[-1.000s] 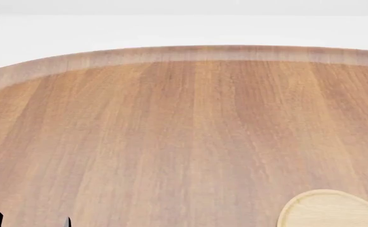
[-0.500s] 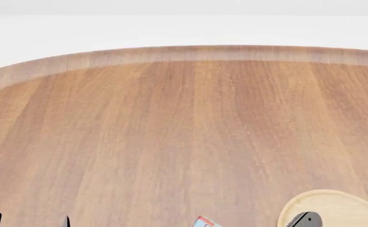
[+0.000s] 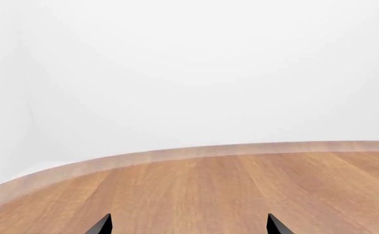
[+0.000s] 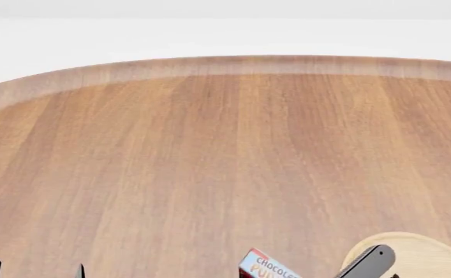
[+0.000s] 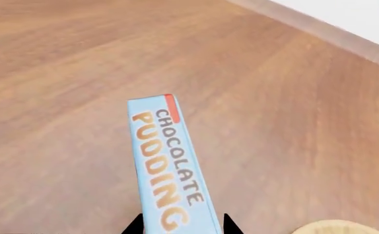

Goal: Put the chocolate pudding to the left of the plate.

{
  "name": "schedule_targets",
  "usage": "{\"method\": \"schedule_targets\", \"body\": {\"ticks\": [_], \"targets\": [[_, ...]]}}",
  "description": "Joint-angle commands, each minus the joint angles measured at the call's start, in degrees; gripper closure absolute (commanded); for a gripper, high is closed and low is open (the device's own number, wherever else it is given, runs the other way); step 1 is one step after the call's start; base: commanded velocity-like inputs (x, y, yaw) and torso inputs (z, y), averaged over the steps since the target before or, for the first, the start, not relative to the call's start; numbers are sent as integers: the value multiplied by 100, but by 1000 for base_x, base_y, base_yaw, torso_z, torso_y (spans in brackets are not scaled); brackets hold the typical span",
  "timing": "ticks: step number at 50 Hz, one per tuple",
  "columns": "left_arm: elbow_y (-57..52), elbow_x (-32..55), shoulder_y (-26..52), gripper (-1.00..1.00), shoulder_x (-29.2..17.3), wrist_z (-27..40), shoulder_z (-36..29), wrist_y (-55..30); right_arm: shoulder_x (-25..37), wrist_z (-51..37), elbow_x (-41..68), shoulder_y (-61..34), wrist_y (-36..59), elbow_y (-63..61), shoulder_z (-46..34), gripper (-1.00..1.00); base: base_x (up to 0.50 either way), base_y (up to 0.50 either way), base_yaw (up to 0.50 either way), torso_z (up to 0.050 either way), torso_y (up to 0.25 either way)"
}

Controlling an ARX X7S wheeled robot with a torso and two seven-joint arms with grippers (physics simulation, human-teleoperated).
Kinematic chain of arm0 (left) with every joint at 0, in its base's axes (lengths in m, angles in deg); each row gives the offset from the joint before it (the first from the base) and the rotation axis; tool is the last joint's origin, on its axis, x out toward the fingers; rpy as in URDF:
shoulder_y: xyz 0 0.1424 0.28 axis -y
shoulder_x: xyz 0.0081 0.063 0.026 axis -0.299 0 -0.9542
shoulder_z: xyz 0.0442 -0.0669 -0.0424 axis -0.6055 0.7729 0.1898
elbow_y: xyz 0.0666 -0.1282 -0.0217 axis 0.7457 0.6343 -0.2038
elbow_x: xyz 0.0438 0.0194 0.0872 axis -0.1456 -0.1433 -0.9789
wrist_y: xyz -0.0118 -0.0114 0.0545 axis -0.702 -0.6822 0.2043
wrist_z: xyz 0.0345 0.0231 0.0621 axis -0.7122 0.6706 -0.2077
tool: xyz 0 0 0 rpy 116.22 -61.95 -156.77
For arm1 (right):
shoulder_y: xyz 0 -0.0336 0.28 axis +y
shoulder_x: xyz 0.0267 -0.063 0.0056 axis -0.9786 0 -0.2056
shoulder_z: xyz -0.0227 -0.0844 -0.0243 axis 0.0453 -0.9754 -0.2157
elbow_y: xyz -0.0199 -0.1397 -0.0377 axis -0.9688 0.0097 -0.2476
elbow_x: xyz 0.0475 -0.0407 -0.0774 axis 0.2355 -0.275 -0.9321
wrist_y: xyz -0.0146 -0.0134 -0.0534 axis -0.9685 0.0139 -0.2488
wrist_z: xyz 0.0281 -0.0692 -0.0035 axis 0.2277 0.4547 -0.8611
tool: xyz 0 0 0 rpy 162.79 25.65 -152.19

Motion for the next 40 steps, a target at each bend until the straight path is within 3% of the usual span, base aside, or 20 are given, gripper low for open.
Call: {"method": "schedule_targets", "body": {"ticks": [1,40], "targets": [[15,14,6,-100,-8,16,-11,12,-81,56,-78,20,-265,364,60,100,0,0,0,0,0],[66,18,16,-100,-37,57,-84,56,-368,104,-142,-262,-795,1708,147,100,0,0,0,0,0]]}}
